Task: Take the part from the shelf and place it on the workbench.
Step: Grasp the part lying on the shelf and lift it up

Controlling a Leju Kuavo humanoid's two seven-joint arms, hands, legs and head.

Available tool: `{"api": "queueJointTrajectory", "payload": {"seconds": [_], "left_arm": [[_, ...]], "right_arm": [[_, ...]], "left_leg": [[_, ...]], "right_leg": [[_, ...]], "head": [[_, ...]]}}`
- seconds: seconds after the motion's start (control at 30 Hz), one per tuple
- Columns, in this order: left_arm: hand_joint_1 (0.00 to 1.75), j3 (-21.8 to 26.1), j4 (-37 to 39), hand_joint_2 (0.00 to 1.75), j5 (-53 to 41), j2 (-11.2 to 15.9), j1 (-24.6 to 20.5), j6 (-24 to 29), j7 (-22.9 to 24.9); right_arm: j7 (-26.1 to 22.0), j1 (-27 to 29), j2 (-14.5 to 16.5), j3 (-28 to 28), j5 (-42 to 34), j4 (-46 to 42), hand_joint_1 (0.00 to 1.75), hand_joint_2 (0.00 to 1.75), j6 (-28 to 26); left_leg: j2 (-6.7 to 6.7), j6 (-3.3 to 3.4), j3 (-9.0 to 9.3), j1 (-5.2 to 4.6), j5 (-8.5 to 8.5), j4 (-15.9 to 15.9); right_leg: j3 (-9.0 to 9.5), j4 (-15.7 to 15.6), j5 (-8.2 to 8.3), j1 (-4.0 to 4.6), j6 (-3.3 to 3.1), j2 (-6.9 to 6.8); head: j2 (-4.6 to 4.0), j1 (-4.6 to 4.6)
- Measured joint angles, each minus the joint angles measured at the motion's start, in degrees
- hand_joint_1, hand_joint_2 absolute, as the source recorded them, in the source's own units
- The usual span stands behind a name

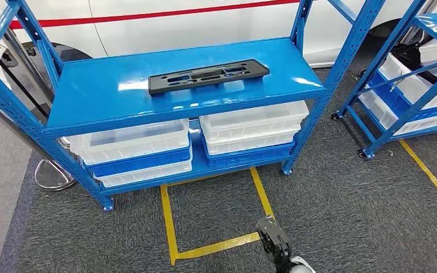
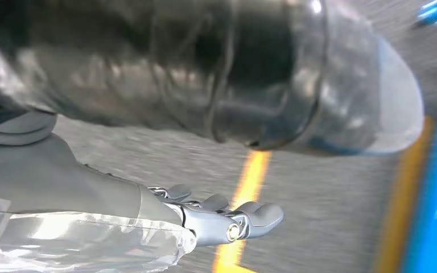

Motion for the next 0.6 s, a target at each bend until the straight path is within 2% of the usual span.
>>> {"api": "queueJointTrajectory", "payload": {"seconds": [0.33, 0.6], "left_arm": [[0.00, -6.3, 1.5, 0.00, 6.7, 0.6, -1.0, -1.9, 0.2], [0.00, -11.1, 1.6, 0.00, 9.8, 1.2, -2.2, -2.6, 0.7]], "right_arm": [[-4.0, -8.5, -1.6, 5.6, -1.7, -15.0, 0.00, 0.00, 3.2], [-5.2, -18.4, -2.9, 12.4, 4.8, -24.6, 0.00, 0.00, 1.4]], "left_leg": [[-0.04, 0.01, 0.01, 0.00, 0.11, 0.0], [-0.08, 0.02, 0.01, 0.00, 0.17, 0.0]], "right_leg": [[0.02, 0.0, 0.06, 0.01, 0.07, -0.03], [0.03, 0.0, 0.10, 0.00, 0.12, -0.07]], "head": [[0.00, 0.00], [0.00, 0.00]]}}
